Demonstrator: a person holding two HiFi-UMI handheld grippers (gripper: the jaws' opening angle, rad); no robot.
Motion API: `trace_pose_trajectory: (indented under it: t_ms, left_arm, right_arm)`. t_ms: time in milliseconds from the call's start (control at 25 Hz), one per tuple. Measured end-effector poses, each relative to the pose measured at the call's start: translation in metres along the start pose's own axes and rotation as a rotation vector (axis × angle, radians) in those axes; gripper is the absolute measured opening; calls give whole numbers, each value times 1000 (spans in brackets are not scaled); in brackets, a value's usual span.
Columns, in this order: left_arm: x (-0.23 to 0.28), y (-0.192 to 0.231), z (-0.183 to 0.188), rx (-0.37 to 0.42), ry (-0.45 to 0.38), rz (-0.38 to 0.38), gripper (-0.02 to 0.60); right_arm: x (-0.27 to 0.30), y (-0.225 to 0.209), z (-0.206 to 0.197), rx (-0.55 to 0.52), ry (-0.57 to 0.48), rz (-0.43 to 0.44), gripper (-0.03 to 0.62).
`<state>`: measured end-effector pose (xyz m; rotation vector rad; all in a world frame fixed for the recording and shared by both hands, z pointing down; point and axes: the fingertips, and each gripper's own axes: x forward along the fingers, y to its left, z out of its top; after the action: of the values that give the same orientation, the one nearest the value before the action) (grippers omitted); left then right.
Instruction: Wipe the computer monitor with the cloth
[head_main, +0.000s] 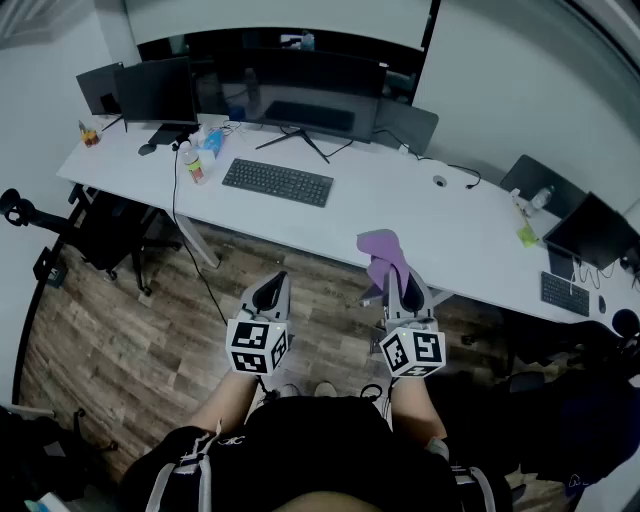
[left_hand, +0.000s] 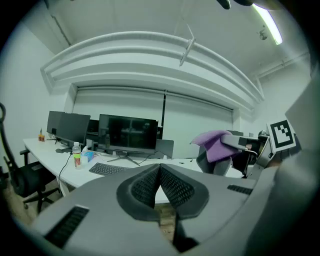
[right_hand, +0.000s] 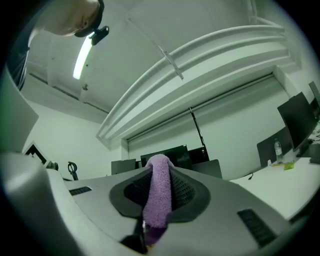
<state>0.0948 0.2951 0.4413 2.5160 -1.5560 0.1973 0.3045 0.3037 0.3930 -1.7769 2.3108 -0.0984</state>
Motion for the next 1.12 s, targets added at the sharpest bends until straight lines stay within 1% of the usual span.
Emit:
trace_pose_trajectory:
  t_ms: [200,400,600,920,1120]
  left_arm:
    - [-18,3,-5,0,11,-12,14]
    - [-30,9,-4,7,2,-18,14]
    - [-43,26,-6,6,-4,-20,14]
    - [-63,57,-16,-3,-21,-51,14]
    - [-68,67,-24,-3,-7,-74,14]
  right_arm:
    - [-10,17,0,-8,-2,2,78]
    - [-14,32,-1,-6,-6,6,78]
    - [-12,51,0,2,-19,-6,81]
    - [-14,91,-11,-33,-20,-27,81]
    - [-12,98,-14,-34,-21,-49,81]
